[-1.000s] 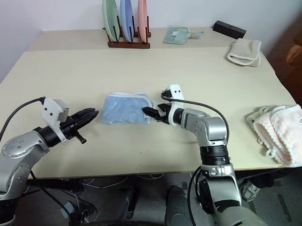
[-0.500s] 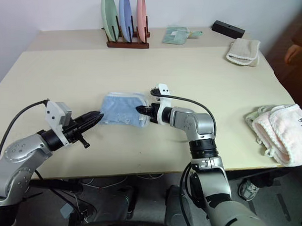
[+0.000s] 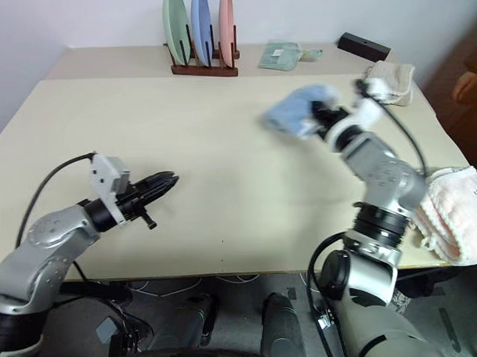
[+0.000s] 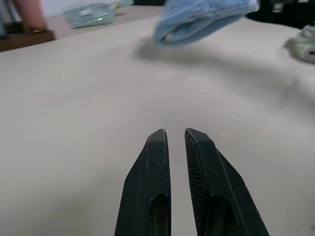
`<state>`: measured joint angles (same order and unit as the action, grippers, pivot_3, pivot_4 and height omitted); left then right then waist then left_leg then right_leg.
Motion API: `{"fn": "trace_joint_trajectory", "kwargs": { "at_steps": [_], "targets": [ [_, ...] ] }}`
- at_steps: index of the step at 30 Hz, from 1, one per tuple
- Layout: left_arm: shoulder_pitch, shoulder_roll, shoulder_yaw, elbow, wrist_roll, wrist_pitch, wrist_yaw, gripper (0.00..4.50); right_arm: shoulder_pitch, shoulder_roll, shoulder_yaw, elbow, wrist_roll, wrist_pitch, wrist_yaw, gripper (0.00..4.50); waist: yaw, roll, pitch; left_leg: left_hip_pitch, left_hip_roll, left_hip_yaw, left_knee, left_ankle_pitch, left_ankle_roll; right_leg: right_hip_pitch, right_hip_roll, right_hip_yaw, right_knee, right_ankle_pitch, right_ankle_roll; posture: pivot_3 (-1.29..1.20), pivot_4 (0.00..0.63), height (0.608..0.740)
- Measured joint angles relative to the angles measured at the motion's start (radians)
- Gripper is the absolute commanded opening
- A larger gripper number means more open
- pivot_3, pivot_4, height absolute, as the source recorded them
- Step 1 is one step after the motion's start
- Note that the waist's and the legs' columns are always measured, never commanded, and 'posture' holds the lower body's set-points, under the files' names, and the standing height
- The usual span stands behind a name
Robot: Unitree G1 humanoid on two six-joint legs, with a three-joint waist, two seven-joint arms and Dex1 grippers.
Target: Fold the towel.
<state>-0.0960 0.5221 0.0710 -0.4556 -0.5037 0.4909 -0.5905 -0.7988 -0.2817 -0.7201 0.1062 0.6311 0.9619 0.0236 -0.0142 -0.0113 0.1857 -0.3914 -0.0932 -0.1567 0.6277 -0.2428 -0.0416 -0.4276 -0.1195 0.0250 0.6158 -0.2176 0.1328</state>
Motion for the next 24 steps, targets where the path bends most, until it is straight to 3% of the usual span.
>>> {"fn": "trace_joint_trajectory", "kwargs": {
  "at_steps": [7,13,16,22,24],
  "targets": [
    [-0.096,-0.043,-0.082,0.073,0.025,-0.017,-0.034,0.55,0.137,0.032,-0.114,-0.048,0.026,0.097,-0.217,0.04,-0.01,0.004,0.0,0.001,0.003,0.005,-0.001,0.0,0.001,-0.001,0.001,0.002,0.001,0.001,-0.001,0.0,0.15,0.736],
    [-0.106,-0.045,-0.098,0.102,0.045,-0.027,-0.065,0.55,0.175,0.079,-0.115,-0.167,0.069,0.186,-0.315,0.04,-0.004,0.008,0.0,0.001,0.003,0.005,0.001,0.0,0.001,-0.001,0.001,0.002,0.001,0.001,-0.001,0.0,0.15,0.736],
    [-0.106,-0.047,-0.098,0.103,0.051,-0.029,-0.076,0.55,0.196,0.079,-0.108,-0.186,0.073,0.192,-0.33,0.98,-0.001,0.008,0.0,0.001,0.002,0.005,0.001,0.0,0.001,0.0,0.001,0.002,0.0,0.001,-0.001,0.0,0.15,0.736],
    [-0.116,-0.067,-0.114,0.136,0.062,-0.047,-0.094,0.55,0.23,0.021,-0.089,-0.229,0.064,0.18,-0.342,4.04,-0.001,0.008,0.0,0.001,0.002,0.005,0.001,0.0,0.001,0.0,0.001,0.002,0.0,0.001,-0.001,0.0,0.15,0.736],
    [-0.118,-0.074,-0.127,0.144,0.069,-0.049,-0.099,0.55,0.237,-0.027,-0.054,-0.257,0.042,0.161,-0.328,4.04,-0.002,0.008,0.0,0.001,0.002,0.006,0.001,0.0,0.001,0.0,0.001,0.002,0.0,0.001,-0.001,0.0,0.15,0.736]
  ]
}}
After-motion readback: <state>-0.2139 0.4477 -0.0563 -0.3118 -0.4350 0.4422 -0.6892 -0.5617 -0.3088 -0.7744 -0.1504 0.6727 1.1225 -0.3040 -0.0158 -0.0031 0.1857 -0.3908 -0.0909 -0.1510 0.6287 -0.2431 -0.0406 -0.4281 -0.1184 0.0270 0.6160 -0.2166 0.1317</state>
